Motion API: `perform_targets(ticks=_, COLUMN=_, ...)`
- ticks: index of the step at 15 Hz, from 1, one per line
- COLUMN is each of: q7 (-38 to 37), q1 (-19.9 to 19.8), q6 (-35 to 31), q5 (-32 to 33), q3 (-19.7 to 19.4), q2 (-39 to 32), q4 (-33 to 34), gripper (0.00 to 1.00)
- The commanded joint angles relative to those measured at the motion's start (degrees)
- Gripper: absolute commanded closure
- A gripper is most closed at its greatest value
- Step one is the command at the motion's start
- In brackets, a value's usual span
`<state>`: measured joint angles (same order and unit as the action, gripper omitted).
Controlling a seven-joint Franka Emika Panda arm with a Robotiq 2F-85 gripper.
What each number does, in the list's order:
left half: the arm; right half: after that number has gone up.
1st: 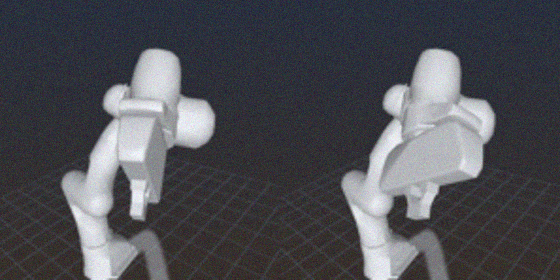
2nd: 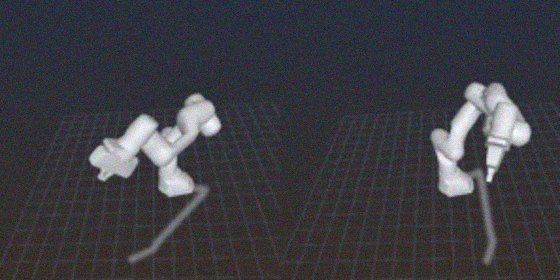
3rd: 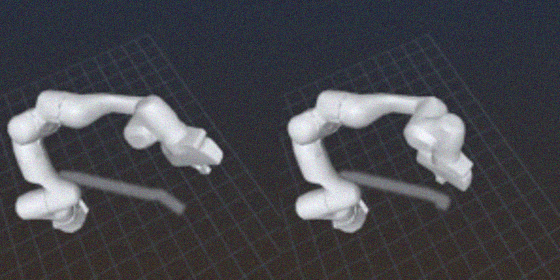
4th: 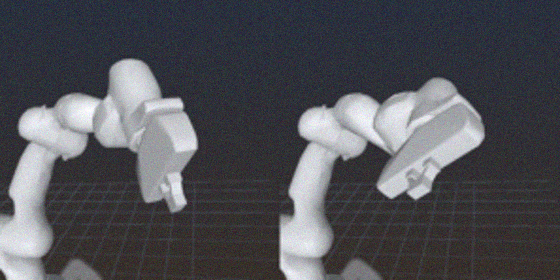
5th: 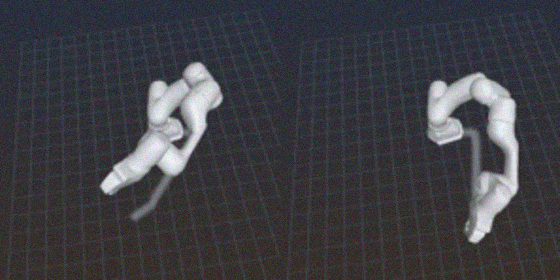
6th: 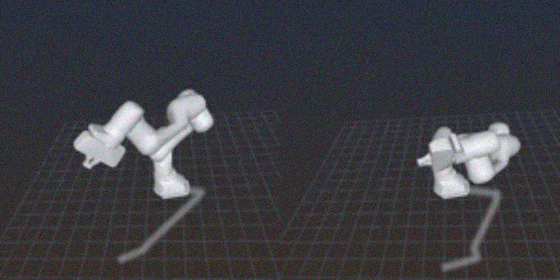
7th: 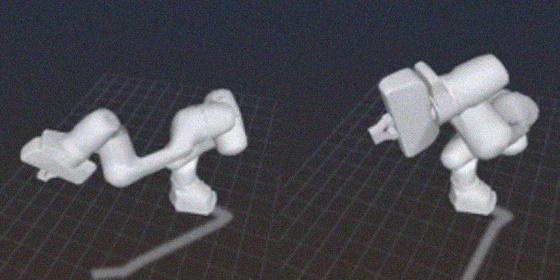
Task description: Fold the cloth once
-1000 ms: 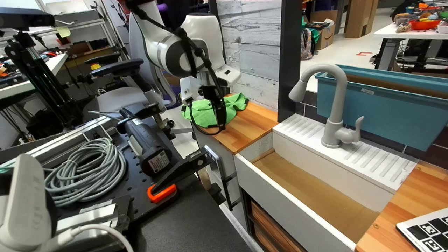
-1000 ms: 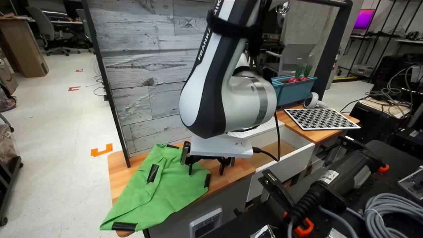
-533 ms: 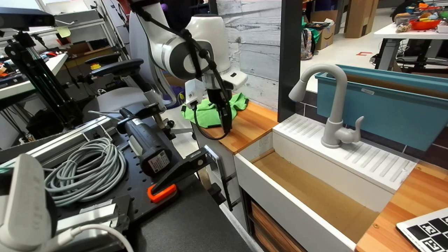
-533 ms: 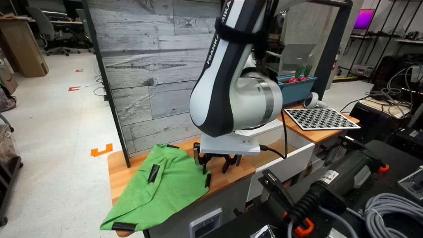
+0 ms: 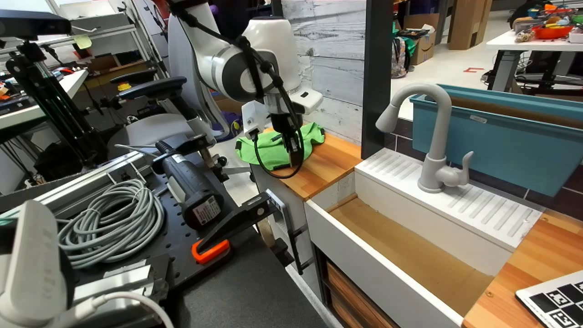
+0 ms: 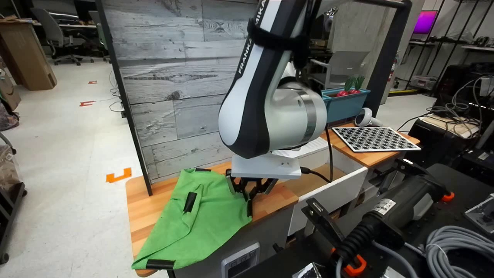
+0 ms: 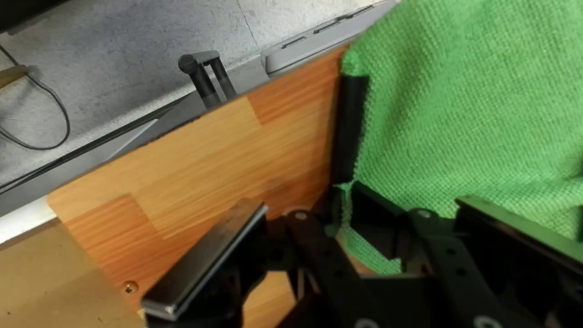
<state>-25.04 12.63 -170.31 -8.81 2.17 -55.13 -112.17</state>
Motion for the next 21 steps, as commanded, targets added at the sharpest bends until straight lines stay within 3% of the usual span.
perform_targets(ticks=1, q7=1.5, q1=0.7, q6=1.0, q5=-1.5, q3=-0.7, q2=-0.4, q4=1.0, gripper=0.97)
perform_targets(ticks=9, q7=2.1, q1=-1.6, q6=-0.4, q5=-2.5, q3=0.5, q2=7.7, q4=-4.3, gripper=0.97)
perform_targets(ticks=14, q7=1.6, q1=0.5, q6=-0.1, q5=-2.0, q3=0.1, q2=11.7, q4=-5.7, gripper=0.97)
perform_targets(ticks=21, q7=0.9, q1=4.8, q6=0.3, q5=-1.5, q3=0.8, q2=11.6, q4=-1.9, gripper=0.97)
